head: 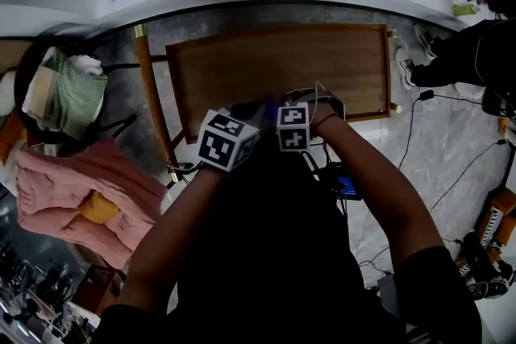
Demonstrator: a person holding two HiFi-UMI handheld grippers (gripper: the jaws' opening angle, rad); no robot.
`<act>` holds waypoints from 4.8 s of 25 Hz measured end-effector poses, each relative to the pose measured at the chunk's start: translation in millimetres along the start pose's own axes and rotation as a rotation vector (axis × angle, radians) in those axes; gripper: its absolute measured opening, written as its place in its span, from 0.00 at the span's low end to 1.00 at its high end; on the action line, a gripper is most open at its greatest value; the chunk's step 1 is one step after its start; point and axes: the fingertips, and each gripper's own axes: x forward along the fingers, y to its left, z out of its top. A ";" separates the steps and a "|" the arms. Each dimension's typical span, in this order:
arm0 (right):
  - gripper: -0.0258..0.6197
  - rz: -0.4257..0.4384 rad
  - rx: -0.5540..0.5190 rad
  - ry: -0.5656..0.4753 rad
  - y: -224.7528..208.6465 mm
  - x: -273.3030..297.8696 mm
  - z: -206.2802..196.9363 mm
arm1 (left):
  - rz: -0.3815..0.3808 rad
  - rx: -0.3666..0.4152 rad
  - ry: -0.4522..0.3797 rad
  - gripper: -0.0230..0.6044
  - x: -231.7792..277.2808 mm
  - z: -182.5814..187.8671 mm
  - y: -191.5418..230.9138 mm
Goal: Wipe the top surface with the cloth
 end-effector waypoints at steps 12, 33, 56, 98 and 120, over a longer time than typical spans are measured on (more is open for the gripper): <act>0.11 0.204 -0.014 0.151 33.0 4.1 -3.3 | -0.089 -0.003 0.007 0.05 -9.3 -29.3 -4.6; 0.11 -0.331 0.025 -0.168 -180.1 -77.2 -42.9 | 0.111 -0.248 -0.159 0.05 32.1 73.5 39.9; 0.11 -0.345 0.032 -0.121 -204.5 -61.3 -45.5 | 0.087 -0.211 -0.113 0.05 55.2 95.8 33.8; 0.11 0.216 -0.051 -0.056 40.3 -7.1 -44.8 | 0.037 -0.231 -0.062 0.05 40.8 14.8 -27.4; 0.11 -0.348 0.047 -0.033 -192.0 -54.1 -117.3 | 0.027 -0.233 -0.127 0.05 87.4 107.8 -32.5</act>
